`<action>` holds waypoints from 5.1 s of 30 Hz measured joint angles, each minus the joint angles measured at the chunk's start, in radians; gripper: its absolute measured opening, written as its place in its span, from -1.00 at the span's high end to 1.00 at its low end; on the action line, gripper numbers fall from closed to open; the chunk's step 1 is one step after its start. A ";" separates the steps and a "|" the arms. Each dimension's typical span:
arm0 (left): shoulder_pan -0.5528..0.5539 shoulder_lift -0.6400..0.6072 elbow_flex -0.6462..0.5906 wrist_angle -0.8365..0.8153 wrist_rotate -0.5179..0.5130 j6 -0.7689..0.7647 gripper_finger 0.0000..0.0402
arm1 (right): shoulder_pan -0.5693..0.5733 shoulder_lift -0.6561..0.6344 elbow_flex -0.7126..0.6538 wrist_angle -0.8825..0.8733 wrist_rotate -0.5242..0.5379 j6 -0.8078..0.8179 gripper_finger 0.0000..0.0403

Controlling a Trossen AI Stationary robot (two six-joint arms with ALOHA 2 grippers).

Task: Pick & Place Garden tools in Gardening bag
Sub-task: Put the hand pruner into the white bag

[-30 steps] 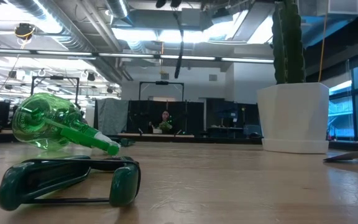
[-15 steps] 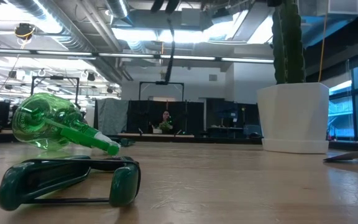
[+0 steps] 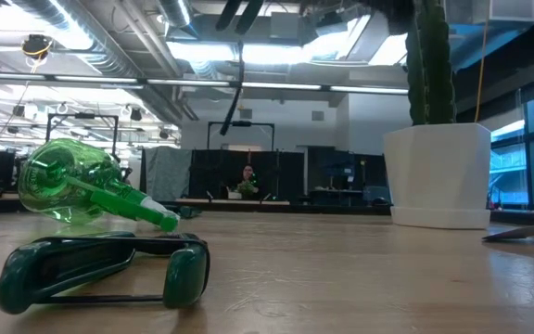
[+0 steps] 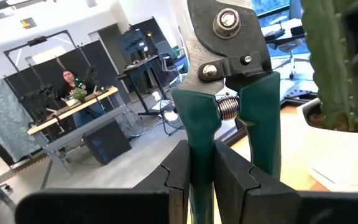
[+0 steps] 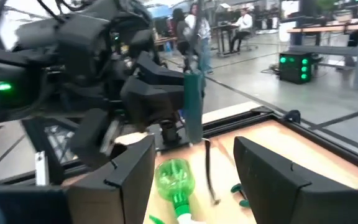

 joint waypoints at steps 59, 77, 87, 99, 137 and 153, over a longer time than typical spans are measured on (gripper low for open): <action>-0.041 0.015 0.000 0.027 0.019 -0.005 0.82 | -0.118 0.322 0.153 0.338 -0.131 -0.150 -0.24; -0.041 0.015 0.000 0.027 0.021 0.004 0.82 | -0.158 0.365 0.153 0.421 -0.165 -0.094 -0.20; -0.040 0.015 0.000 0.033 0.026 0.005 0.82 | -0.162 0.375 0.153 0.425 -0.167 -0.090 0.02; -0.040 0.015 0.000 0.062 0.041 0.074 0.82 | -0.161 0.375 0.153 0.421 -0.174 -0.090 0.58; -0.108 -0.017 0.002 0.042 0.060 0.148 0.32 | -0.009 0.276 0.153 0.396 0.113 -0.328 0.74; -0.101 -0.026 0.002 0.024 0.232 0.201 0.32 | 0.104 0.165 0.153 0.137 0.145 -0.316 0.74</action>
